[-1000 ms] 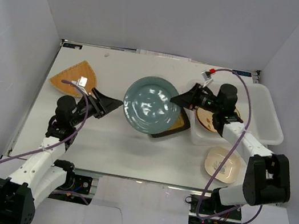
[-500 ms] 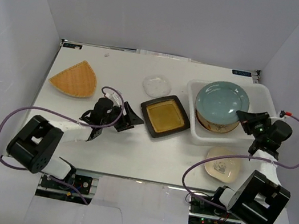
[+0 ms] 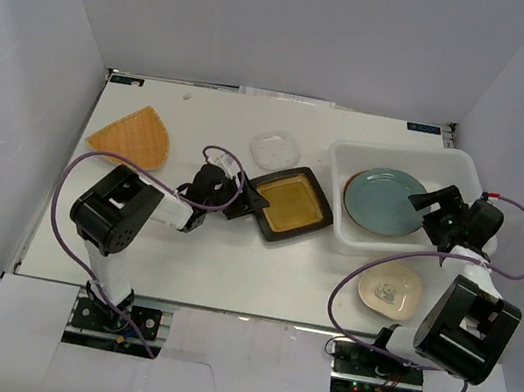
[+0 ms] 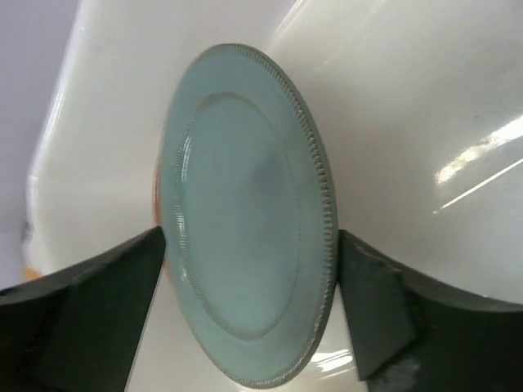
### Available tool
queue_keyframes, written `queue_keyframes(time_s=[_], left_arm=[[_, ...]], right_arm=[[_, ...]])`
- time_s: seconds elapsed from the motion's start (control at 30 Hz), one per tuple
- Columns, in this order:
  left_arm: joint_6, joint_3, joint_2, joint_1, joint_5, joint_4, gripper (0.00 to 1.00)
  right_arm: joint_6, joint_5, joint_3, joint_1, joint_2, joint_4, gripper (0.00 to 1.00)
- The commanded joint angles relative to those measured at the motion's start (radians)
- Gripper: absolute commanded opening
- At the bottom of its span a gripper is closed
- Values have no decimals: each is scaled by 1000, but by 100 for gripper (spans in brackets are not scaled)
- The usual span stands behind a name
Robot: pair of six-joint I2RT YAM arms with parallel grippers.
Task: Place the plates into the plastic bin on the countertop
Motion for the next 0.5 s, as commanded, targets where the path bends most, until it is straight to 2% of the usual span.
queue_keyframes(time_s=[0.0,0.03,0.1,0.13,0.2,0.23,0.27,0.37,0.47], left_arm=[[12,11,52,-20,-69,-16,71],[7,11,60,-21,-97,-6,69],[0,10,74,-27,-118,4,61],[-8,-1,77,-29,-129,29,58],[-32,-38,83,-30,-161,76,40],[-43,-52,83,-30,-172,93,34],[-58,-64,79,-29,-187,110,23],[-59,-102,53,-29,-210,133,0],[-43,-161,-25,-29,-249,144,0]], right_arm=[[-141,124,101,50,4,-69,93],[-158,206,120,64,4,-91,98],[-186,306,126,114,-10,-137,95],[-206,449,124,130,-22,-146,93],[-214,643,111,182,-56,-159,90],[-220,690,101,197,-80,-148,90],[-227,723,80,220,-88,-134,90],[-272,846,89,256,-91,-142,90],[-278,896,117,277,-81,-189,90]])
